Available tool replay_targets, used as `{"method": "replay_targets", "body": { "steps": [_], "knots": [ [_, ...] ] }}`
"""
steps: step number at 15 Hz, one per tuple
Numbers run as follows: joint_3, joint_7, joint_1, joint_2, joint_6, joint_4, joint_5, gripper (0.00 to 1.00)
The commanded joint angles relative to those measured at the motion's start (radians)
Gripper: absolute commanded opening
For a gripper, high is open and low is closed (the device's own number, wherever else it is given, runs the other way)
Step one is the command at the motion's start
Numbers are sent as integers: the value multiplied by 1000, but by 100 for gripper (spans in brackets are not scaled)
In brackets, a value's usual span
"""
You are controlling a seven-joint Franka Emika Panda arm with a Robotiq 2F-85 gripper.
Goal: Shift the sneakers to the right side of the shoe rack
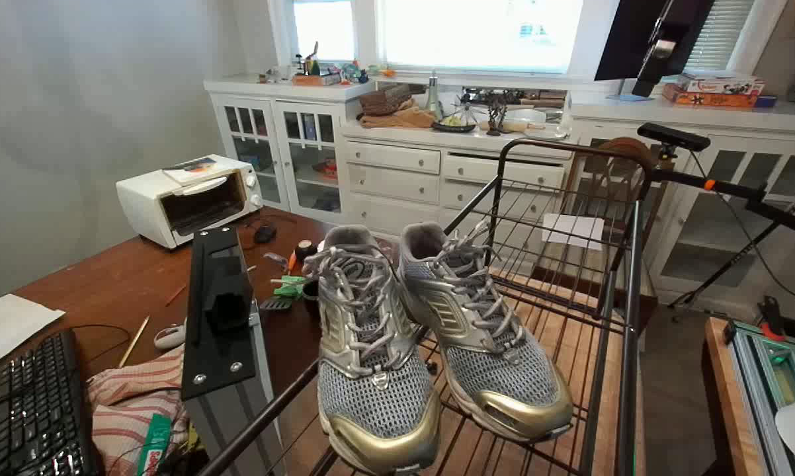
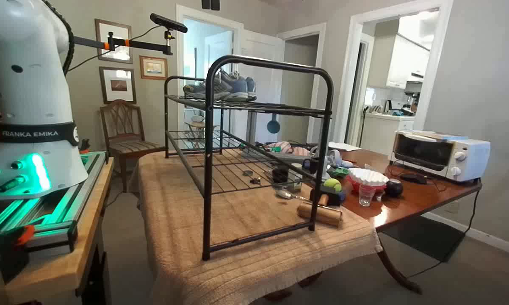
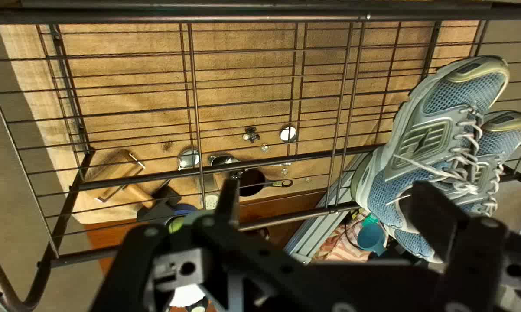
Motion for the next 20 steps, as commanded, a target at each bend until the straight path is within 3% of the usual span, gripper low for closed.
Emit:
{"method": "replay_targets", "body": {
  "steps": [1, 8, 20],
  "knots": [
    [15, -11, -22, 4, -4, 3, 11, 100],
    [15, -11, -21, 4, -4, 3, 11, 100],
    [113, 0, 6, 122, 217, -12, 10, 100]
  ]
}}
